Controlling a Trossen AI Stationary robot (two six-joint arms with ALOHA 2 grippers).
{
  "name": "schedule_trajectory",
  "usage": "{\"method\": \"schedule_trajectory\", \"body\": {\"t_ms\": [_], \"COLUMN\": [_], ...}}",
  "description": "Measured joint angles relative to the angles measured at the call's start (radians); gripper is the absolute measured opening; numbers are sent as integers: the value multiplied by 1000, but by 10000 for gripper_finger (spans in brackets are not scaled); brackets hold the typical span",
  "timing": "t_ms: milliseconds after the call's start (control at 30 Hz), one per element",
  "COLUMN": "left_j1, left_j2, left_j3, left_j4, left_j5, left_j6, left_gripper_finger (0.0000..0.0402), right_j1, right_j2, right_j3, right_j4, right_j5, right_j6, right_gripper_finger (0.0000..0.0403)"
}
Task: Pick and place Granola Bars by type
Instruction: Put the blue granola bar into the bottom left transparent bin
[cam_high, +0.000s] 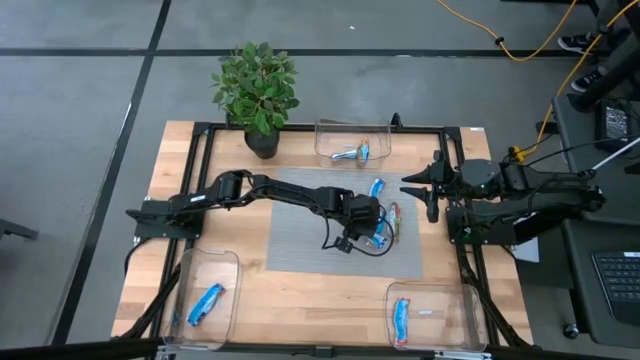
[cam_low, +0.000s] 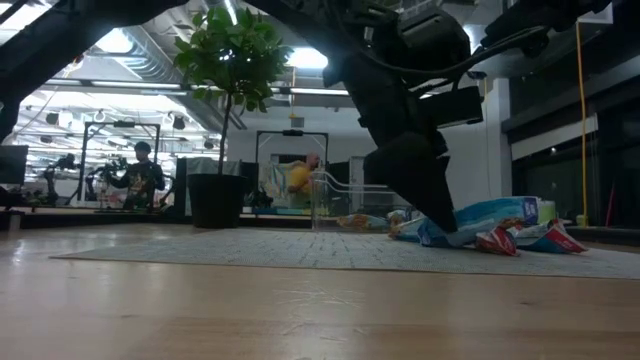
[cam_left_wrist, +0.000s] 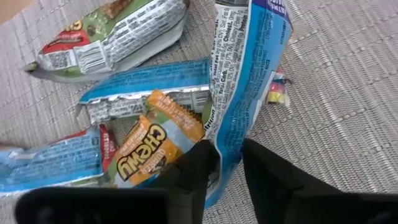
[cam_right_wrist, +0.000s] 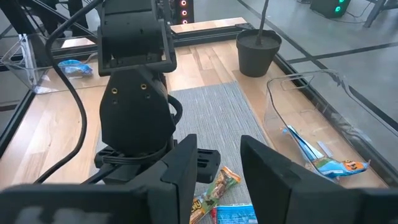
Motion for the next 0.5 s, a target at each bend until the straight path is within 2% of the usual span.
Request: {"method": "schedule_trajectory", "body": {"t_ms": [300,500], "left_j1": [0,0], "left_j2": [-1,-1], "left_j3": [24,98], "left_j4": [-29,-80], "left_j5": [-12,-41], "left_j6": [-35,-31], "left_gripper_finger": [15,8], "right_j1": [0,0], "right_j2": [0,0], "right_j3": [0,0], "right_j4": [0,0], "right_j5": [0,0], "right_j6": [-2,-2], "right_gripper_finger": [126,126]}}
